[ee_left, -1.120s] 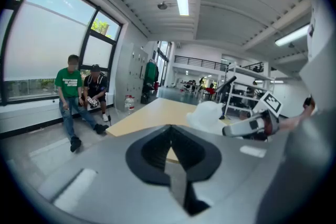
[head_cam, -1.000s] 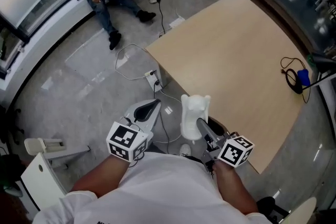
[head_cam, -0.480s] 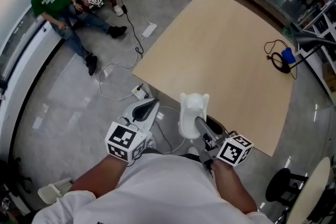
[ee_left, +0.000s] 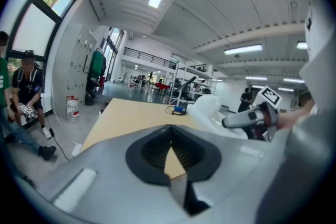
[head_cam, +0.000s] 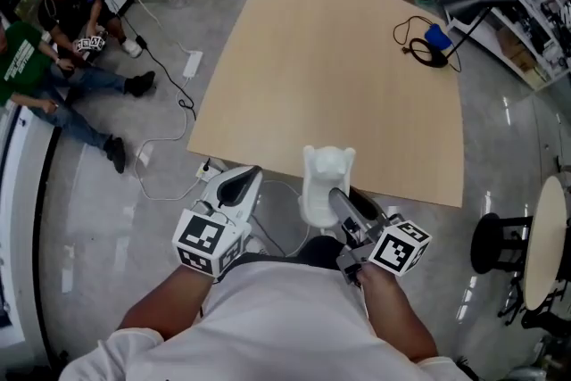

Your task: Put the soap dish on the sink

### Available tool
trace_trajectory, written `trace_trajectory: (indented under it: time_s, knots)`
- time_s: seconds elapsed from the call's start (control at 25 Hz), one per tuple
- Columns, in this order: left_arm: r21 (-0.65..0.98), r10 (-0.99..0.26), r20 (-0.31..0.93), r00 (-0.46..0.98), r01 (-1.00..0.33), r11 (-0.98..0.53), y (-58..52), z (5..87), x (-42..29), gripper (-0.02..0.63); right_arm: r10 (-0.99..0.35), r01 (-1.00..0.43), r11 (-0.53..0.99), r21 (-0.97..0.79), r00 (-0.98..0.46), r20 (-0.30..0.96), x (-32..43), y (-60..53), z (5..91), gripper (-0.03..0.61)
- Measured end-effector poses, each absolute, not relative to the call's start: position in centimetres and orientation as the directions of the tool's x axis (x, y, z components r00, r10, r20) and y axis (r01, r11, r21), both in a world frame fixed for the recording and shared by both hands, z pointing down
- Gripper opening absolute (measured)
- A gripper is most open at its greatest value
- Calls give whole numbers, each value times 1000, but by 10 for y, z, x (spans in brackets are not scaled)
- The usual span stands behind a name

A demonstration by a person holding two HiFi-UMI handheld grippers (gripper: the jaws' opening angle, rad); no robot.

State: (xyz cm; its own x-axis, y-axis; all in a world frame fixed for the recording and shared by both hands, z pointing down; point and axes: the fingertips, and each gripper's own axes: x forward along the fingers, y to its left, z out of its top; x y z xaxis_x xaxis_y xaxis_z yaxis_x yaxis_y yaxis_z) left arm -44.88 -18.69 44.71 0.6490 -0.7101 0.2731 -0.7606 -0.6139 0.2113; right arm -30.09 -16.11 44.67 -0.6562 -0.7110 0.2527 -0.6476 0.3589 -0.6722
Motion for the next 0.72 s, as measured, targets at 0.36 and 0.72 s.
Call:
trace_trajectory:
  time_s: [0.36,0.72]
  knots:
    - [215,-636,261,726,-686,-695,-199,446,-405,8,-786,-684,267,-679,-562,257,-258,-156,447,140]
    - [211,-650,285,704,-708,-674,-223,448,-365,8,-770,-653,274,-706,-589,246,-221,-189,454,140]
